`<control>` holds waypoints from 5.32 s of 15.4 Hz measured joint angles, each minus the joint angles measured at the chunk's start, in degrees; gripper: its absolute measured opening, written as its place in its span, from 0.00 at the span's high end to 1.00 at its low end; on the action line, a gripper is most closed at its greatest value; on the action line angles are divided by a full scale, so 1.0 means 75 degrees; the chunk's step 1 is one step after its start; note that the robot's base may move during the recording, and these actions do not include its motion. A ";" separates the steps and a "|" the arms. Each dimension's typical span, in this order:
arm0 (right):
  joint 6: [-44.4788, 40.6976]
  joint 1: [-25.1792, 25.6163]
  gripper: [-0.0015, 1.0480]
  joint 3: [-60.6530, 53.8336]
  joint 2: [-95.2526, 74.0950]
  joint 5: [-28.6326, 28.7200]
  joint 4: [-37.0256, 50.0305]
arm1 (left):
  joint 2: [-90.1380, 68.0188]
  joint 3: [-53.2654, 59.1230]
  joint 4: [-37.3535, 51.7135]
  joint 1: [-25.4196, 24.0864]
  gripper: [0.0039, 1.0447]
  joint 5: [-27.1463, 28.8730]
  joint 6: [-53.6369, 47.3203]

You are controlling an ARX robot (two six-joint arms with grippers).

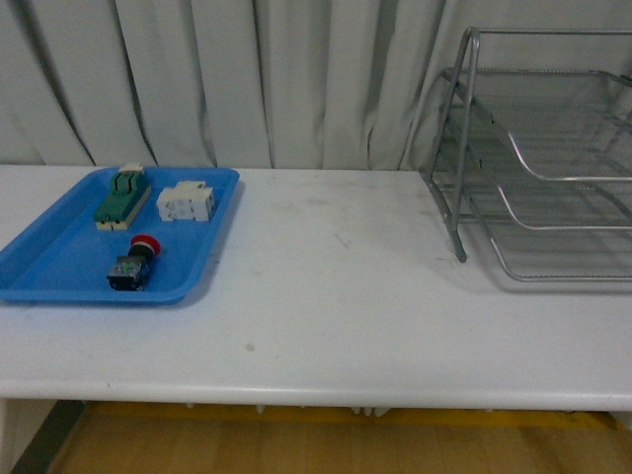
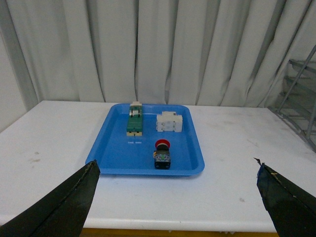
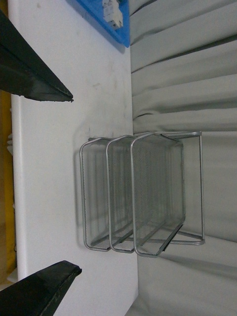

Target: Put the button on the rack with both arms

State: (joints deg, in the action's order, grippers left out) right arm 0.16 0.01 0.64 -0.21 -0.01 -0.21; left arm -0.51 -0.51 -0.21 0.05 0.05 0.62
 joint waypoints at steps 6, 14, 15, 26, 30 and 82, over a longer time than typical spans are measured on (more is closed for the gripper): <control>0.0000 0.0000 0.06 0.0000 0.0000 0.0000 0.0000 | 0.0000 0.0000 0.0000 0.0000 0.06 0.0000 0.0000; 0.1072 0.2576 0.06 0.3212 -0.7740 0.2952 0.5508 | 0.0000 0.0000 0.0000 0.0000 0.06 -0.0006 0.0000; 0.1719 0.2836 0.06 0.4004 -0.9040 0.3197 0.6000 | 0.0000 0.0000 0.0000 0.0000 0.06 -0.0006 0.0000; 1.1931 0.3628 0.06 0.5552 -1.5615 0.4666 0.9812 | 0.0000 0.0000 0.0000 0.0000 0.06 -0.0006 0.0000; 1.1864 0.3281 0.06 0.6242 -1.6518 0.4572 0.9853 | 0.0000 0.0000 0.0000 0.0000 0.06 -0.0006 -0.0003; 1.1596 0.2906 0.97 0.6455 -1.8019 0.4628 1.0054 | 0.0000 0.0000 0.0003 0.0000 0.06 -0.0009 0.0000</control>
State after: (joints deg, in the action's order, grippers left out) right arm 87.13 21.80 49.06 -135.35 34.70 75.20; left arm -0.51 -0.51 -0.19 0.05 -0.01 0.62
